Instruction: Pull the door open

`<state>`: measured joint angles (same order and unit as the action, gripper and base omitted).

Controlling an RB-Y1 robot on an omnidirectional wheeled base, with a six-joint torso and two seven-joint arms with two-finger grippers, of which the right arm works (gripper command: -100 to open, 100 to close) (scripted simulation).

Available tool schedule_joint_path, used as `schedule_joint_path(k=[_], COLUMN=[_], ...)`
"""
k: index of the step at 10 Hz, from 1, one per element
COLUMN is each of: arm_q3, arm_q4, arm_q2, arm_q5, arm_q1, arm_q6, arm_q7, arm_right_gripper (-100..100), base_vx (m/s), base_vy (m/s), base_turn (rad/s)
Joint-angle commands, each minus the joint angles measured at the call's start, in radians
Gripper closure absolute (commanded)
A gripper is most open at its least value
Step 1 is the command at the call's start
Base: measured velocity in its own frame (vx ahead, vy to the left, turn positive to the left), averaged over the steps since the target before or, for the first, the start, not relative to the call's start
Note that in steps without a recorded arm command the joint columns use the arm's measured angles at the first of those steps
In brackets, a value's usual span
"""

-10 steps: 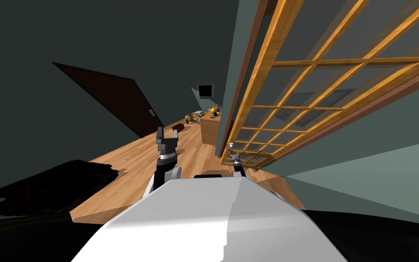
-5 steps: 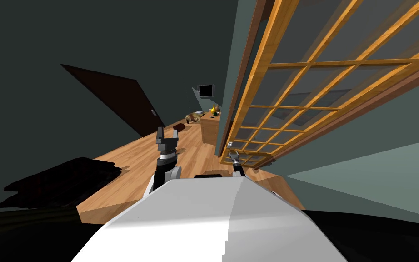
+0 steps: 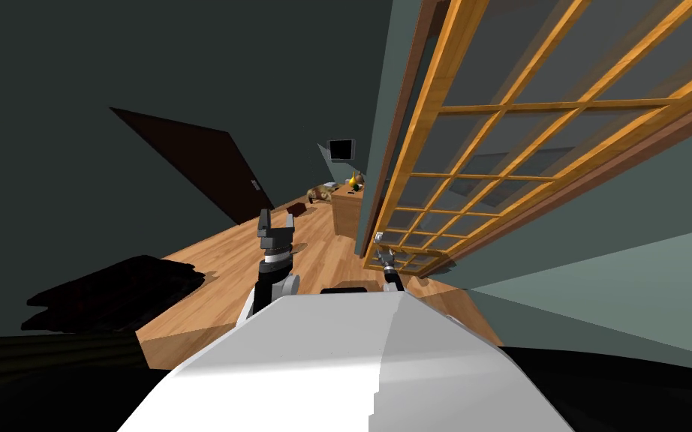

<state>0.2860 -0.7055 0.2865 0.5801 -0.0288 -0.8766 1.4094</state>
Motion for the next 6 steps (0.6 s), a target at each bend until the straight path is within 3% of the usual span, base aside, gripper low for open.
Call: schedule_joint_path(k=[1,3,6], arm_q3=[0.008,0.008,-0.006], arm_q4=[-0.005,-0.009,0.012], arm_q2=[-0.001,0.0,0.032], arm_q5=[0.011,0.012,0.026], arm_q1=[0.001,0.002,0.019], arm_q6=[0.001,0.003,-0.02], arm_q7=[0.036,0.037,0.076], arm_right_gripper=[-100,-100,-100], base_vx=[-0.042,-0.021,0.188], base_vy=[-0.017,-0.012,0.006], base_turn=[0.017,0.007,0.131])
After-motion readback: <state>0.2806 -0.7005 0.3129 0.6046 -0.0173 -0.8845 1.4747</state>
